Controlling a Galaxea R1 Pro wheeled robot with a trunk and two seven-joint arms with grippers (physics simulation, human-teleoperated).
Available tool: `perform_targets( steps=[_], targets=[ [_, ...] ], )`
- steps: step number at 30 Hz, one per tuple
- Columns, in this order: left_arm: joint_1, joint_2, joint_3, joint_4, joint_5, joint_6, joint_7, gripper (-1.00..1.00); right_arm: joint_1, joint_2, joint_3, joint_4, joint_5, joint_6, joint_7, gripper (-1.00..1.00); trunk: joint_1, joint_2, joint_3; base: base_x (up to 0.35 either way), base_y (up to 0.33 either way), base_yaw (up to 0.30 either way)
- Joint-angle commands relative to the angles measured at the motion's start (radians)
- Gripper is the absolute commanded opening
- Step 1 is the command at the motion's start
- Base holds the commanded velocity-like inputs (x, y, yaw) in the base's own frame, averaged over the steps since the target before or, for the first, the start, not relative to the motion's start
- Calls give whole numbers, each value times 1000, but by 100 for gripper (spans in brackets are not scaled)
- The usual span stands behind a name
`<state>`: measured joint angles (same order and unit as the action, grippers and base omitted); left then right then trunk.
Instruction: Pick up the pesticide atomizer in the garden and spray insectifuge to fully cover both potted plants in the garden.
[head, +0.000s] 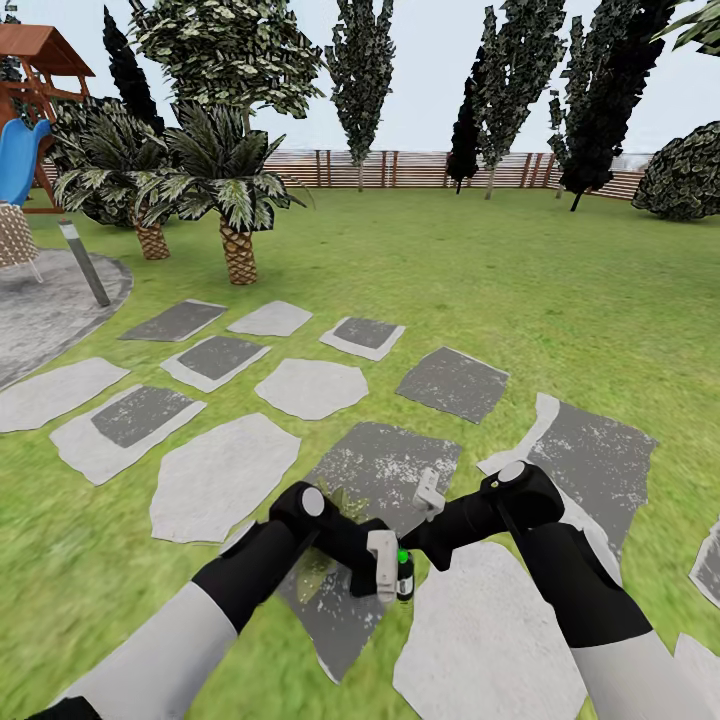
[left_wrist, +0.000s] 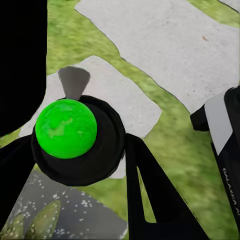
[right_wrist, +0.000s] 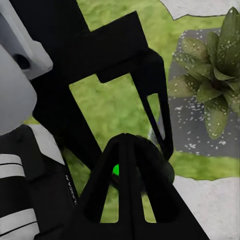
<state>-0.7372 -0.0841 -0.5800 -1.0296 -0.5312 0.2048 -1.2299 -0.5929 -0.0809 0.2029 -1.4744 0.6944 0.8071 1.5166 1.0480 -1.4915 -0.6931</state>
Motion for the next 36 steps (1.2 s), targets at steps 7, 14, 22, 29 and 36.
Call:
perform_targets(
  steps=[7, 14, 22, 29, 36],
  targets=[
    [-29, 0, -1, -1, -3, 49, -6, -100, -1, 0, 1, -1, 8, 10, 8, -100, 0, -1, -1, 0, 0, 0],
    [-30, 0, -1, -1, -3, 50, -8, -100, -1, 0, 1, -1, 8, 10, 8, -100, 0, -1, -1, 0, 0, 0],
    [-28, 0, 23, 14, -3, 50, 2, -100, -1, 0, 2, -1, 9, 10, 8, -100, 0, -1, -1, 0, 0, 0],
    [-26, 16, 141, 24, -6, 50, 2, -100, -1, 0, 3, -1, 10, 10, 8, -100, 0, -1, -1, 0, 0, 0],
    [-9, 184, 218, 136, -9, 50, 26, -100, -2, 0, 6, -3, 10, 10, 7, -100, 0, -1, -1, 0, 0, 0]
  ],
)
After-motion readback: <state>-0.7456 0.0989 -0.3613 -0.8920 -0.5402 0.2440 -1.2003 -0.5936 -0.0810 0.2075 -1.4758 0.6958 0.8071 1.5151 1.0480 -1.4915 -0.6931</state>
